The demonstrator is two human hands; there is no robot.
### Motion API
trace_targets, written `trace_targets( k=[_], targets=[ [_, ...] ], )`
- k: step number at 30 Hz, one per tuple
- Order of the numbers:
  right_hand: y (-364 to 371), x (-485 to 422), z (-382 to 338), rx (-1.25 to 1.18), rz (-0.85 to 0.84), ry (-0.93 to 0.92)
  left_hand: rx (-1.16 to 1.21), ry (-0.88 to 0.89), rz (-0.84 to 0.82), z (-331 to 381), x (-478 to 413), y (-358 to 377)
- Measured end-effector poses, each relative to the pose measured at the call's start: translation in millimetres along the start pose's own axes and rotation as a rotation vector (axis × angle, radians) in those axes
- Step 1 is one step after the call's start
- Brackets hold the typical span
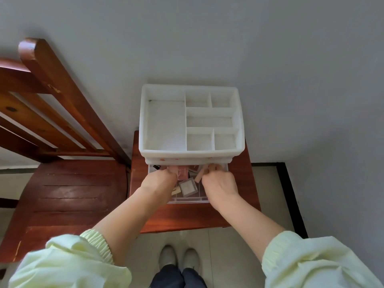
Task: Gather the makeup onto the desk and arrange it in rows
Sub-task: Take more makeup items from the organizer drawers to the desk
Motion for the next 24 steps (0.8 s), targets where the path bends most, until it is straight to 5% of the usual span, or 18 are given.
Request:
trace_targets(
  k=[9,14,19,24],
  targets=[
    [-16,8,20,-0.303,0.015,-0.055,0.268,0.180,0.046,-6,7,-11],
    [5,16,22,-0.915,-0.180,0.070,0.687,0.123,0.328,-17,27,-21],
    [14,4,0,-1.053,-0.259,0.104,0.370,0.098,0.415,-5,24,-26],
    [10,-1,-5,-0.804,-0.186,0.136,-0.043,0.124,0.349,7,6,-12]
  ],
)
Point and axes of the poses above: each hand's wrist, its own x-axis away from the middle knuckle, its own y-axis out of the palm, z = x × y, the point moved 8 cm from there along -x, towards the middle knuckle
